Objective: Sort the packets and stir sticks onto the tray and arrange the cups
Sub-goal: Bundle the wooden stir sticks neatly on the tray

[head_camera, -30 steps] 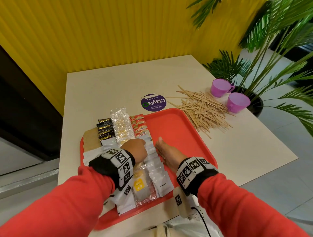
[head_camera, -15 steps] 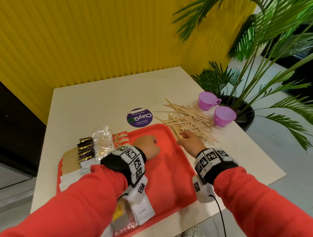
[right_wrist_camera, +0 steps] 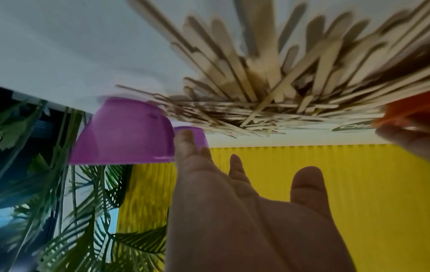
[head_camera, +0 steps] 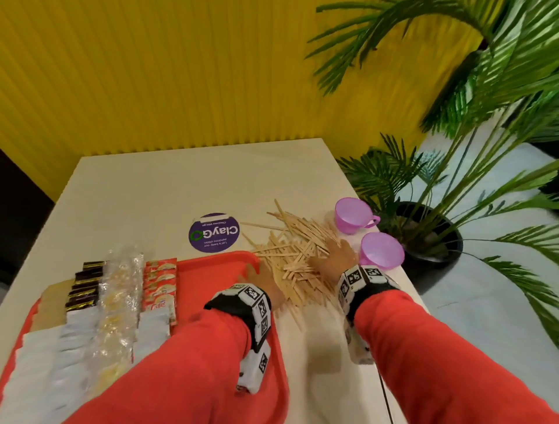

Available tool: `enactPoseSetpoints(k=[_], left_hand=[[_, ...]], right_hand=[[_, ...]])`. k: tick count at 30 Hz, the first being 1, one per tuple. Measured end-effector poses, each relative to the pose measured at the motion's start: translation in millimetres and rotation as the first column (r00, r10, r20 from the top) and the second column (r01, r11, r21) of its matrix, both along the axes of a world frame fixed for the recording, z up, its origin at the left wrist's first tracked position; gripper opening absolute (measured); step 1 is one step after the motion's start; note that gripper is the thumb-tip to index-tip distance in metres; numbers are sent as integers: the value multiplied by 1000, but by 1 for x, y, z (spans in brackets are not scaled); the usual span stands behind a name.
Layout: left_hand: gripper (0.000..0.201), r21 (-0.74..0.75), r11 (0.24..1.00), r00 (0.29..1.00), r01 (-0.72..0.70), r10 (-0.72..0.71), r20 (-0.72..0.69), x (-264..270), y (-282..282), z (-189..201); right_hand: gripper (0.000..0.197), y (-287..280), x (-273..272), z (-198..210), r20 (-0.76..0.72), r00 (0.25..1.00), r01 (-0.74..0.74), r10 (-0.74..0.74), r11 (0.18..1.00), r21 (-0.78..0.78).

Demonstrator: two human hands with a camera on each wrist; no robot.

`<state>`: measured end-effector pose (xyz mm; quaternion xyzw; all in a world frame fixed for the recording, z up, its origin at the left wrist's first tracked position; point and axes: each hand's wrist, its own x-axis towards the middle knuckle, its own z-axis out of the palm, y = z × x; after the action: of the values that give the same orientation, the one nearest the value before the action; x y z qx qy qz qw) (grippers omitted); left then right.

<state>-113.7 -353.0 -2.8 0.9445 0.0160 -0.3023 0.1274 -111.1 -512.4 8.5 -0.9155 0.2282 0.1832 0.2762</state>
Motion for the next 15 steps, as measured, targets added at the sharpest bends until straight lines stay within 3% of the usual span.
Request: enactPoseSetpoints(k=[4,9,15], left_hand=[[95,56,998,1000,-23,23,2,8,-1,-15],[82,36,999,1000,-19,19,2,12,0,-10],[82,22,997,995,-81,82,-52,19,6,-3]], right_hand=[[76,-7,22,-7,33,998,44,-49,988,148],[80,-7,46,-21,-2,999,-37,37,999,31],[90,-7,54,-27,-155,983,-92,95,995,29]])
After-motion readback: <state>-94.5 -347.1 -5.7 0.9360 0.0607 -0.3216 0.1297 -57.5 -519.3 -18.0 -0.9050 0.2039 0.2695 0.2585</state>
